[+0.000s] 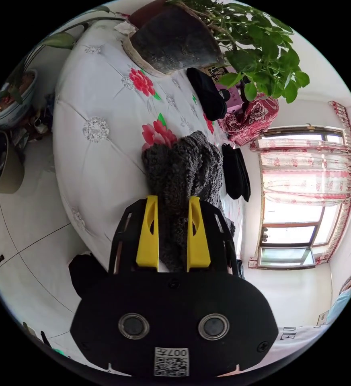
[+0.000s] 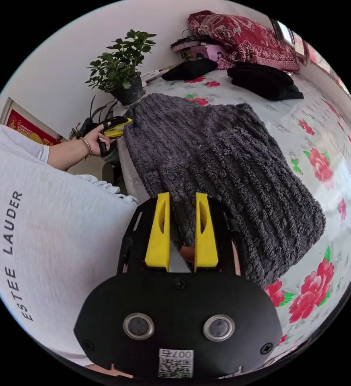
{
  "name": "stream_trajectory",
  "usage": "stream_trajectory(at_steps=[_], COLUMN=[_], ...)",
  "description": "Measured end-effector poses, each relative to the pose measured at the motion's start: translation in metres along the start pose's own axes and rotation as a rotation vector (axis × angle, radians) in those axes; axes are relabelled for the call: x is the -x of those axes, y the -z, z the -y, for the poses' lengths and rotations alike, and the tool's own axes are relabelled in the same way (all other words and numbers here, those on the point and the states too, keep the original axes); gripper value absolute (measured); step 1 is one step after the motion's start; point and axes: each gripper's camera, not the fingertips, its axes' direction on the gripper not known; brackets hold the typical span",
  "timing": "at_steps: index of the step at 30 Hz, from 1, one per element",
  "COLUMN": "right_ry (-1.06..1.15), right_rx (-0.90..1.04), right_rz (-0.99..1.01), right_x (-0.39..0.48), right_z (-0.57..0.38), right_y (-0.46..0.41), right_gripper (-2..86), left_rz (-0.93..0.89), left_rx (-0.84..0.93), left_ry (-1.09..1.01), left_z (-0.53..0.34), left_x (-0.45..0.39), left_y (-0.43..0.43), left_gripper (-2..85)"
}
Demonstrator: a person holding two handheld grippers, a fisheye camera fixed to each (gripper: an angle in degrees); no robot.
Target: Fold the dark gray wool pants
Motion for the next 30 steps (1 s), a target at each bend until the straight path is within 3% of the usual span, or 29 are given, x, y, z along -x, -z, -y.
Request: stream_trajectory(at_steps=[4, 7, 9, 12, 17, 18, 21, 25, 30], right_ry=[-0.177, -0.328, -0.440, -0.558, -0.725, -0.768, -0.891, -0.984, -1.051], right_rx=[-0.121, -0.228, -0.315, -0.382, -0.452, -0.469, -0.515, -0.570, -0.615], right_rz=[-0.024, -0.056, -0.067, -0.095, -0.108, -0.099, -0.005, 0.127, 0.404], right_x=[-0.027, -0.046, -0.062, -0.084, -0.115, -0.122, -0.141, -0.158, -0.193], right_z=[-0.030, -0.069, -0.104, -0.145, -0.206, -0.222, -0.263, -0.309, -0.351], right_y=[0.031, 0.060, 0.084, 0.110, 0.136, 0.138, 0.136, 0.128, 0.108], right_gripper=[5.3, 5.5, 5.7, 6.0, 6.9, 7.3, 8.4, 10.0, 12.3], left_rz=[-0.110, -0.189, -0.196, -0.324, -0.490, -0.472, -0.413, -0.302, -0.008], left_rx=[-0.047, 0.014, 0.131, 0.315, 0.719, 0.853, 1.022, 0.953, 0.793], left_ry=[-0.045, -0.328, -0.655, -0.985, -1.433, -1.462, -1.389, -1.279, -1.069], left_z=[-0.006, -0.014, -0.039, -0.096, -0.237, -0.267, -0.301, -0.282, -0.206], left_x=[-0.012, -0.082, -0.164, -0.255, -0.331, -0.330, -0.308, -0.287, -0.243], left_y=[0.005, 0.005, -0.007, -0.033, -0.096, -0.120, -0.162, -0.164, -0.158], left_gripper=[5.2, 4.8, 4.9, 5.0, 6.3, 7.5, 10.2, 11.8, 13.8])
